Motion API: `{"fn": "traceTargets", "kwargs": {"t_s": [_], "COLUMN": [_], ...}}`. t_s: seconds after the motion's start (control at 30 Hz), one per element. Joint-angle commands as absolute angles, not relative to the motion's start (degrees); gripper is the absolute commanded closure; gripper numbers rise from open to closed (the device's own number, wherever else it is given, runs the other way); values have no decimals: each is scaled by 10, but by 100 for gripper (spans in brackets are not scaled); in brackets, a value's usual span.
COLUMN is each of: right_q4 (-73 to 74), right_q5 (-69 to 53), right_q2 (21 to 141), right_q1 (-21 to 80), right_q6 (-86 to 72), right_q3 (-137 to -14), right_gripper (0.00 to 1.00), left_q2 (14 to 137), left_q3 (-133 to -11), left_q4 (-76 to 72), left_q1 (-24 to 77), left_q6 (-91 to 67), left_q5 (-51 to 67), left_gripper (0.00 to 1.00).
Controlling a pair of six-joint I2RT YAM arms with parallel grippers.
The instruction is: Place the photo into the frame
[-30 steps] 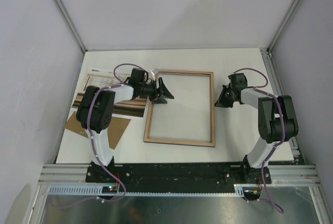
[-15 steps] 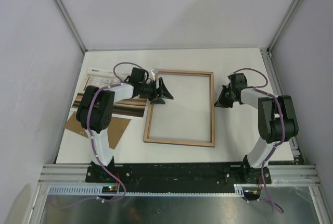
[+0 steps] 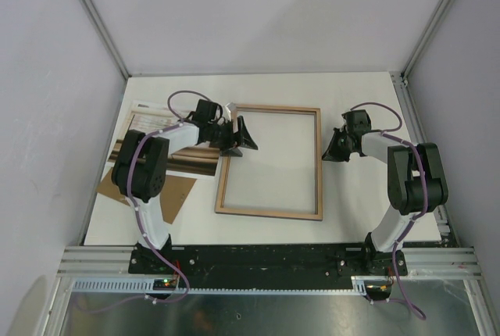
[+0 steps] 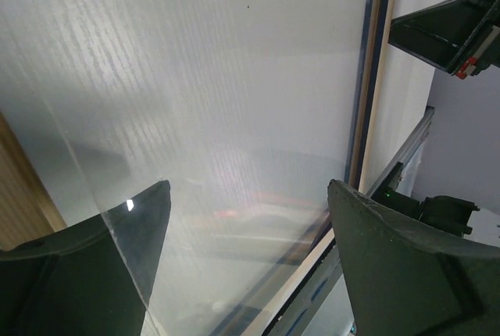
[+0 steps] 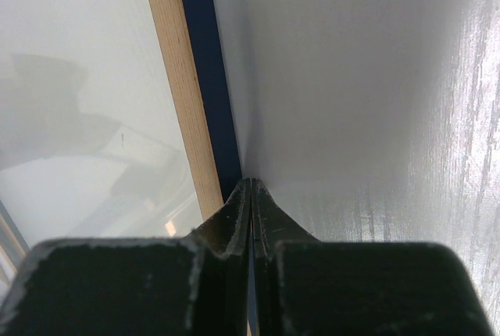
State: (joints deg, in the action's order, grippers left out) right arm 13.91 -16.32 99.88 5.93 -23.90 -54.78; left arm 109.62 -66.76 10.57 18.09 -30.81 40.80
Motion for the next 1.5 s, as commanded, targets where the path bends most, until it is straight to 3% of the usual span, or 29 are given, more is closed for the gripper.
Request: {"fn": "traceTargets", "kwargs": {"t_s": [0.0,0.67,1.47], "right_q4": [144,144,145], "right_q5": [-173,-174,-170], "right_q2": [985,984,982], "right_q1": [65,66,66], "right_q6": [-234,-235,-234], "right_q3": [-554,-554,-554], "right_gripper": [98,98,99], "left_q2": [1058,1026,997], "left_q3": [-695,-714,-717], "left_q4": [133,213,255], "left_q1": [183,197,206], "left_q6": [-279,-245,-227], "left_q5": [372,248,180], "left_gripper": [14,12,12]}}
